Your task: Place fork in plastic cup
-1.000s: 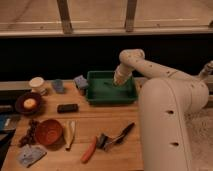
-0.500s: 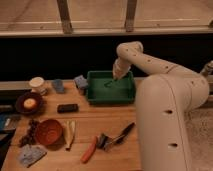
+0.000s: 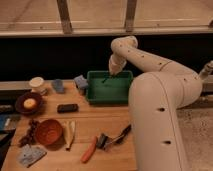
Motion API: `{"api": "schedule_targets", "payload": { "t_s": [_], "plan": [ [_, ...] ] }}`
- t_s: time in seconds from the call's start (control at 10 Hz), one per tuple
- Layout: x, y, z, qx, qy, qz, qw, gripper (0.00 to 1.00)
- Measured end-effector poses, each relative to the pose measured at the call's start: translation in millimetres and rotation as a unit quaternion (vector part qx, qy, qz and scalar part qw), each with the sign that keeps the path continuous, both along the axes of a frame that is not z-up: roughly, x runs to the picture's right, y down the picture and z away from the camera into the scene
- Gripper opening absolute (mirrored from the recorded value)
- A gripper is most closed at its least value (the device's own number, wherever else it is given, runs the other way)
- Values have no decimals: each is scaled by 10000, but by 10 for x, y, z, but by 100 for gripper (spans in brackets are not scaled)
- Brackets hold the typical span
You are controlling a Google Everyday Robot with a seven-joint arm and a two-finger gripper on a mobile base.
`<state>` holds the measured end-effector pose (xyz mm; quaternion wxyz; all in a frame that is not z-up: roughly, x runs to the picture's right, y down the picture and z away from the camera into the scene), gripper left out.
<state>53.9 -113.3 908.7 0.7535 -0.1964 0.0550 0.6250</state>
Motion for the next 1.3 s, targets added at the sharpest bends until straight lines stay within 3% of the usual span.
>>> {"api": "schedule_targets", "payload": {
  "t_s": [0.7, 1.0, 1.3],
  "plan": [
    [-210, -621, -484, 650, 97, -426, 9969, 0],
    [-587, -909, -604, 917, -46, -780, 9927, 0],
    [-1036, -1150, -536, 999, -431, -1078, 9882, 0]
  ]
}}
